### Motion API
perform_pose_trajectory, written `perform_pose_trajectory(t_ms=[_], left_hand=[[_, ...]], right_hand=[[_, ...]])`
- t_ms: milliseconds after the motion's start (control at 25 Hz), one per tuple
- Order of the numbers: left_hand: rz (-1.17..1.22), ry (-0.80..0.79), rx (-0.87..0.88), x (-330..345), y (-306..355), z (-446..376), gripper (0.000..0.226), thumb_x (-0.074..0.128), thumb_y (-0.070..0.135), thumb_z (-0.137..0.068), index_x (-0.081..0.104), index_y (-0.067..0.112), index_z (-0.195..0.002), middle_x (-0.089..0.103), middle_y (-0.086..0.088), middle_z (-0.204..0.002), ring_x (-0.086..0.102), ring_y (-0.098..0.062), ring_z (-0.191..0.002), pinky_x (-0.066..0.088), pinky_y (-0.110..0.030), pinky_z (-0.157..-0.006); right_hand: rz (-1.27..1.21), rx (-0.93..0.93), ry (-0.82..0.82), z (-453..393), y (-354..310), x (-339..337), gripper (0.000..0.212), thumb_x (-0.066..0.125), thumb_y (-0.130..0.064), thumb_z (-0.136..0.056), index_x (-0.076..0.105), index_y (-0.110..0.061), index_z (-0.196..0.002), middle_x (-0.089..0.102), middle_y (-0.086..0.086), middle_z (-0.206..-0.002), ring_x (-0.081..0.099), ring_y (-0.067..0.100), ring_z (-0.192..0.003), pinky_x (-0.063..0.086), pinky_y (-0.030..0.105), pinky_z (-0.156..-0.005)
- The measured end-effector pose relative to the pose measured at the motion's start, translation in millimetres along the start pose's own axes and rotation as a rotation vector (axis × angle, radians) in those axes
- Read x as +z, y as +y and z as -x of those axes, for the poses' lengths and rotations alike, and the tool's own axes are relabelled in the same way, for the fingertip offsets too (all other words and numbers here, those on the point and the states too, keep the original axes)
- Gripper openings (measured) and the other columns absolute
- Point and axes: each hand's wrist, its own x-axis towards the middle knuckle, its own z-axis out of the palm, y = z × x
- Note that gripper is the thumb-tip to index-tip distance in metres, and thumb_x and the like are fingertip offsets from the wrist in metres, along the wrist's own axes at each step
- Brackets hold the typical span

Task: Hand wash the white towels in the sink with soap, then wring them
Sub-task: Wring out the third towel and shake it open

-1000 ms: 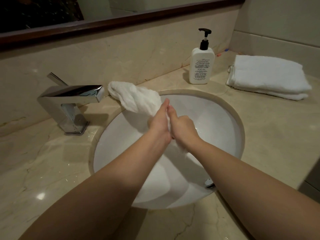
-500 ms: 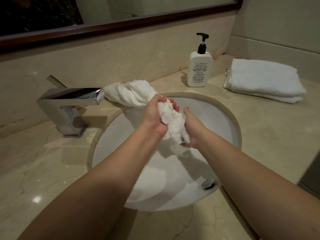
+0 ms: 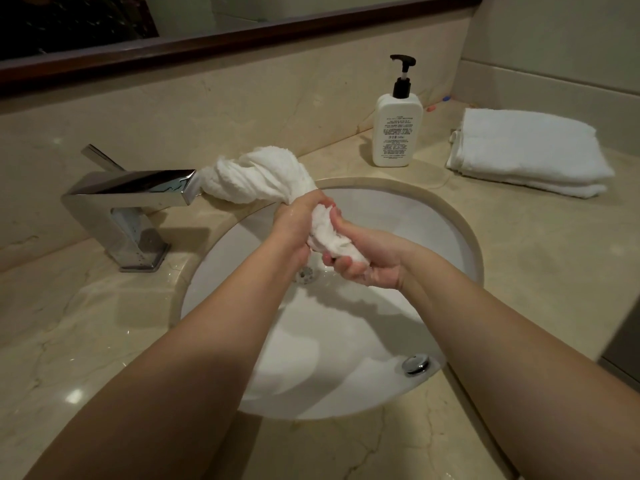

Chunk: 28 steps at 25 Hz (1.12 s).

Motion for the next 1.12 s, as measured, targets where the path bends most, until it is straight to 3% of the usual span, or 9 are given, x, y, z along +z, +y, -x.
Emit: perform_pose_trajectory(t_ms=[160, 280, 480, 640, 720, 840, 920, 1000, 1120], left_hand=[[0.121, 0.016, 0.007, 5, -12, -6, 0.081, 0.086, 0.031, -0.051, 0.061, -0.001, -0.121, 0.075, -0.011, -0.093, 0.076, -0.027, -0.077, 0.06, -0.038, -0.069], [0.236, 0.034, 0.02, 14, -12, -8, 0.067, 0.089, 0.031, -0.067, 0.062, 0.004, -0.122, 0.077, -0.013, -0.106, 0.077, -0.026, -0.089, 0.063, -0.042, -0.08], [0.208, 0.121, -0.052, 15, -14, -7, 0.029, 0.07, 0.013, -0.083, 0.062, 0.003, -0.109, 0.066, -0.004, -0.073, 0.067, -0.018, -0.058, 0.055, -0.027, -0.053], [0.014, 0.159, 0.037, 14, -14, 4, 0.063, 0.082, 0.045, -0.074, 0.063, 0.009, -0.123, 0.075, -0.006, -0.104, 0.074, -0.025, -0.092, 0.06, -0.042, -0.086], [0.005, 0.056, 0.049, 10, -7, 14, 0.071, 0.065, 0.068, -0.082, 0.06, 0.01, -0.124, 0.072, -0.011, -0.109, 0.07, -0.027, -0.1, 0.055, -0.044, -0.096], [0.218, -0.141, -0.056, -12, 2, 13, 0.054, 0.039, 0.046, -0.096, 0.06, 0.001, -0.117, 0.066, -0.022, -0.117, 0.064, -0.036, -0.109, 0.049, -0.049, -0.102], [0.183, -0.206, -0.069, -26, 4, 7, 0.046, 0.048, 0.034, -0.094, 0.06, -0.002, -0.122, 0.063, -0.021, -0.12, 0.062, -0.036, -0.112, 0.05, -0.049, -0.1], [0.188, -0.315, -0.069, -33, 5, 1, 0.062, 0.068, 0.043, -0.088, 0.058, -0.001, -0.13, 0.064, -0.019, -0.124, 0.062, -0.035, -0.118, 0.049, -0.05, -0.105], [0.177, -0.505, -0.053, -26, 7, 5, 0.069, 0.07, 0.062, -0.077, 0.064, 0.008, -0.119, 0.071, -0.016, -0.106, 0.069, -0.032, -0.104, 0.052, -0.044, -0.098]], right_hand=[[0.345, -0.168, 0.403, -13, 11, 12, 0.078, 0.017, -0.077, -0.095, 0.063, -0.014, -0.084, 0.049, 0.003, -0.051, 0.037, 0.012, -0.032, 0.025, 0.018, -0.037], [0.502, -0.308, 0.519, -19, 14, 10, 0.075, 0.02, -0.067, -0.1, 0.065, -0.009, -0.086, 0.055, 0.005, -0.06, 0.049, 0.017, -0.043, 0.033, 0.023, -0.043], [0.804, -0.442, 0.676, -16, 23, 13, 0.075, 0.02, -0.058, -0.104, 0.067, -0.006, -0.079, 0.062, 0.008, -0.071, 0.061, 0.027, -0.074, 0.039, 0.033, -0.061], [0.549, -0.313, 0.456, -14, 17, 6, 0.082, 0.027, -0.079, -0.092, 0.07, -0.009, -0.097, 0.067, 0.007, -0.075, 0.062, 0.022, -0.06, 0.043, 0.026, -0.051], [0.452, -0.274, 0.289, -13, 15, -1, 0.066, 0.05, -0.07, -0.091, 0.066, -0.009, -0.11, 0.072, 0.006, -0.086, 0.066, 0.02, -0.064, 0.046, 0.026, -0.05], [0.278, -0.155, 0.091, -11, 10, -5, 0.043, 0.059, -0.038, -0.092, 0.064, -0.001, -0.113, 0.069, 0.009, -0.086, 0.064, 0.019, -0.065, 0.045, 0.025, -0.048], [0.063, -0.082, -0.059, -8, 6, -4, 0.033, 0.05, -0.03, -0.092, 0.06, -0.002, -0.106, 0.065, 0.011, -0.081, 0.061, 0.017, -0.061, 0.043, 0.021, -0.042], [-0.188, -0.009, -0.244, -4, 1, -4, 0.033, 0.057, -0.027, -0.082, 0.056, -0.001, -0.103, 0.062, 0.011, -0.076, 0.056, 0.014, -0.051, 0.039, 0.017, -0.034], [-0.308, 0.092, -0.453, -1, 1, 1, 0.048, 0.073, -0.035, -0.069, 0.056, -0.002, -0.099, 0.056, 0.008, -0.065, 0.049, 0.013, -0.04, 0.037, 0.018, -0.029]])
